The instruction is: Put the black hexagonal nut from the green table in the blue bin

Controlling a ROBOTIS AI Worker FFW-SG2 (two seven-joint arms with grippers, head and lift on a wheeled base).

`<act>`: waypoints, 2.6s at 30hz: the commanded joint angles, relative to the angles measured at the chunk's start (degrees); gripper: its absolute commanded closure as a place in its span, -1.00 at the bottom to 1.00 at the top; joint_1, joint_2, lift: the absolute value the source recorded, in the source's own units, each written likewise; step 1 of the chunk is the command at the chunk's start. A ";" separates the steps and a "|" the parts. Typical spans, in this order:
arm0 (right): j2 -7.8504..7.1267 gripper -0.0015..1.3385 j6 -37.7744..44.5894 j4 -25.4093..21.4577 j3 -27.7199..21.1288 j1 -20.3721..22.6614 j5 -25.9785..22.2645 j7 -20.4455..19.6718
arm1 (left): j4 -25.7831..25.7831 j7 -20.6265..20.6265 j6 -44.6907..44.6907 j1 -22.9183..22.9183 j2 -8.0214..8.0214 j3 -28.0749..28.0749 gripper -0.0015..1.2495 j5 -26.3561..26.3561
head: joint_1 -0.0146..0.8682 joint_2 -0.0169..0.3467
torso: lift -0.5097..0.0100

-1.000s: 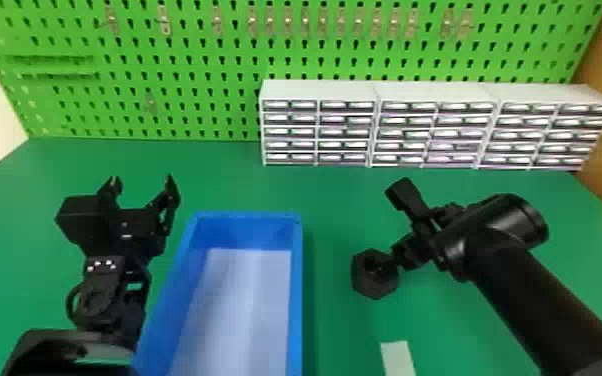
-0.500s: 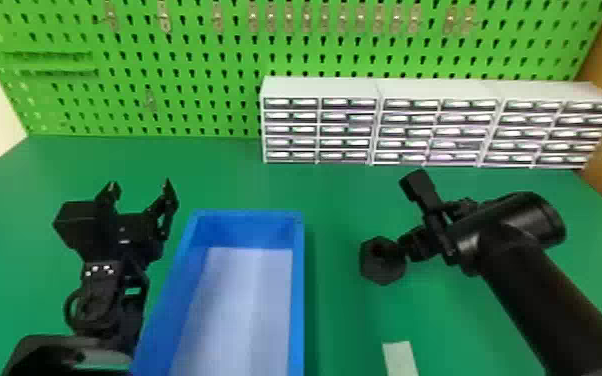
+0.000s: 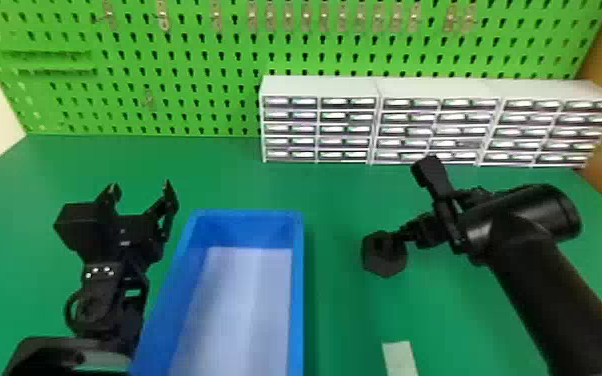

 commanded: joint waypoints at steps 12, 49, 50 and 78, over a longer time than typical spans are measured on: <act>-0.16 0.25 1.07 0.93 2.24 0.08 0.86 0.00 | 0.00 0.00 -0.03 -0.29 0.00 -0.13 -0.26 0.00 | 0.52 -0.59 | 0.59; -0.51 0.81 -0.07 -1.71 -2.34 -0.10 -2.31 -0.70 | 0.00 0.00 0.06 0.23 0.00 0.14 -0.26 0.09 | 0.52 -0.59 | 0.59; -0.51 0.81 -0.07 -2.06 -2.69 0.08 -2.31 -0.70 | 0.00 0.00 0.06 0.23 0.00 0.05 -0.26 0.09 | 0.52 -0.59 | 0.59; -0.24 0.81 1.51 -26.32 -11.48 5.53 -7.84 -2.55 | 0.00 0.00 0.06 0.76 0.00 -0.30 -0.26 0.18 | 0.52 -0.59 | 0.59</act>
